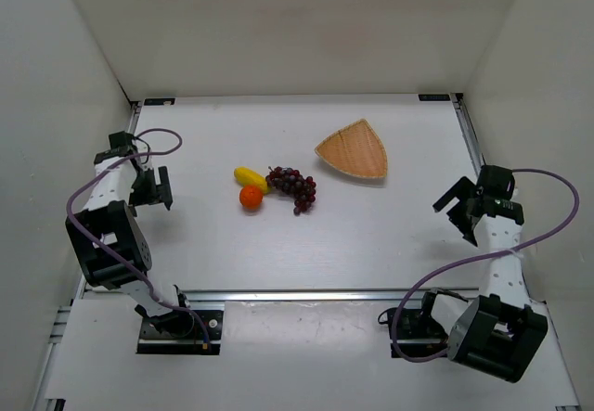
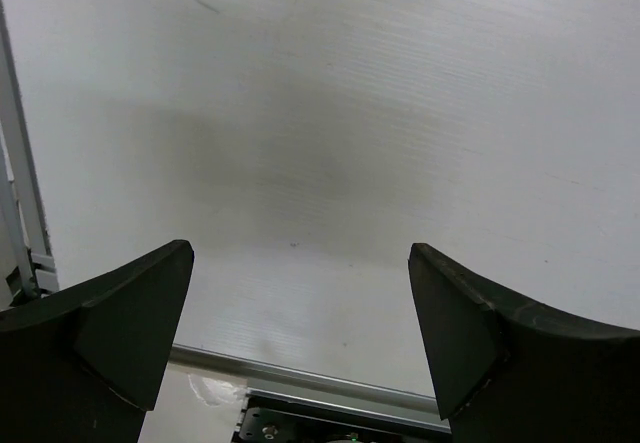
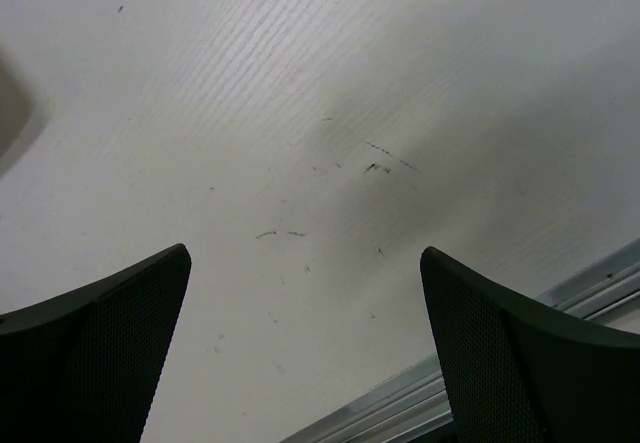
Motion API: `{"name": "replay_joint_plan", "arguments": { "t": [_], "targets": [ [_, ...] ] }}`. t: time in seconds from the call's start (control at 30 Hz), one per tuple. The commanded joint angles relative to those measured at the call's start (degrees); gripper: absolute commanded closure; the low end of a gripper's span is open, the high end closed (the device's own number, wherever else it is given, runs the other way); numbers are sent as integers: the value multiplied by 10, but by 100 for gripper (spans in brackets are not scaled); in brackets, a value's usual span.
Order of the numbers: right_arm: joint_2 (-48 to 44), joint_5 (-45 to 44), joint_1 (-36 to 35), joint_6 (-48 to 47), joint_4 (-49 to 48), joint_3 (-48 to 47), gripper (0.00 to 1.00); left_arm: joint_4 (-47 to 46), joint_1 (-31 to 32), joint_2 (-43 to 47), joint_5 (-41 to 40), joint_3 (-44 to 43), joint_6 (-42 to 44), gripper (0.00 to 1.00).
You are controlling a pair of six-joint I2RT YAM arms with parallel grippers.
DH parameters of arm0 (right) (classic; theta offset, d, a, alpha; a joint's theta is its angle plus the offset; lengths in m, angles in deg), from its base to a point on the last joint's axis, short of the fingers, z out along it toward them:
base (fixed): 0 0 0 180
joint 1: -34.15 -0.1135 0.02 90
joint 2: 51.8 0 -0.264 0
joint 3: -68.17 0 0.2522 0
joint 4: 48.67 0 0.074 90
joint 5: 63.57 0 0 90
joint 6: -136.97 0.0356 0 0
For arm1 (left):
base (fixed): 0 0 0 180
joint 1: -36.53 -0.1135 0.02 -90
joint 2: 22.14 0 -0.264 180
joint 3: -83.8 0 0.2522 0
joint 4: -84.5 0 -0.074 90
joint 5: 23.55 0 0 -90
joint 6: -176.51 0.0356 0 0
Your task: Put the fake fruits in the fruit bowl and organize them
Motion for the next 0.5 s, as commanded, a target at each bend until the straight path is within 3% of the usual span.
{"name": "replay_joint_plan", "arguments": {
  "t": [0.0,0.03,0.13,0.23,0.47],
  "targets": [
    [-5,15,-40,-39,-48,-31,0,-2,1,33,48,-27,11,0],
    [-5,-1,-65,-44,-60,-39,0,4,1,33,54,-27,11,0],
    [18,-49,-255,-79,-105,-93,0,4,1,33,75,-27,17,0],
    [138,-98,-396,-127,-117,-186,0,9,12,33,80,-27,17,0],
    [388,-88,-580,-195,-110,-402,0,9,59,64,39,3,33,0]
  ]
}}
